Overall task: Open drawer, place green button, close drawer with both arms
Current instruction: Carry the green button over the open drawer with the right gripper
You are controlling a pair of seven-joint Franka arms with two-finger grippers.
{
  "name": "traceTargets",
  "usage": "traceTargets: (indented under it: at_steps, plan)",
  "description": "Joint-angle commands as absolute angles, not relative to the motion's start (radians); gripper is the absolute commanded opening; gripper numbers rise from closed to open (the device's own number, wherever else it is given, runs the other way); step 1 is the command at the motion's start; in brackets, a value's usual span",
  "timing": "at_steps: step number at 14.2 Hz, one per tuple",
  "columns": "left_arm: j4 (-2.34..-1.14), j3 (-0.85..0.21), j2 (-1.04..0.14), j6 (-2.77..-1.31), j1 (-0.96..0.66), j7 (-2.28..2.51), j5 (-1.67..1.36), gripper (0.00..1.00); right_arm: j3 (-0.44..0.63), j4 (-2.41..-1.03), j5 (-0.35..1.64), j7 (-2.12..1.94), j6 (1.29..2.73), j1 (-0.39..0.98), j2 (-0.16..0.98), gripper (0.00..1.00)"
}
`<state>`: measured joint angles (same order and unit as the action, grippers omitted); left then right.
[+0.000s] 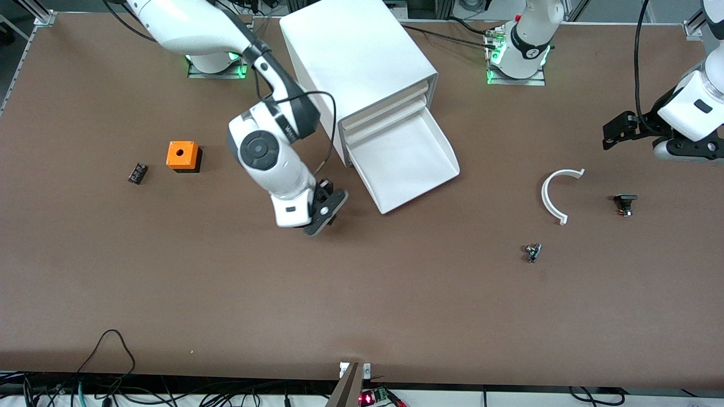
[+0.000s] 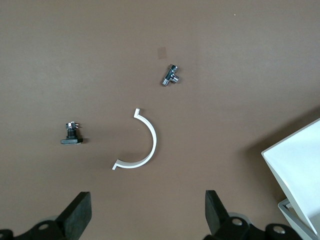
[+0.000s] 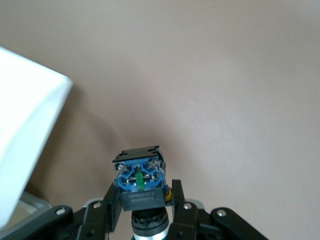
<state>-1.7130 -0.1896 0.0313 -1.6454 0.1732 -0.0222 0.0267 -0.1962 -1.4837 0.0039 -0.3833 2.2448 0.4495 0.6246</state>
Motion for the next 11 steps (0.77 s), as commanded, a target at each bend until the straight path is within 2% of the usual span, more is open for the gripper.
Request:
traceTargets:
  at_steps: [1,8,11]
  plan:
    - [-1.697,-0.189,0.021,-1.646,0.170,-0.015,0.052,1.00,-0.205,-1.422,0.006,-0.509,2.217,0.492,0.617,0.28]
    - [-1.697,-0.187,0.015,-1.647,0.173,-0.018,0.044,1.00,-0.213,-1.401,0.011,-0.873,2.211,0.613,0.626,0.28]
    - [-1.697,-0.187,0.014,-1.647,0.173,-0.020,0.044,1.00,-0.212,-1.327,0.006,-0.909,2.174,0.698,0.659,0.29]
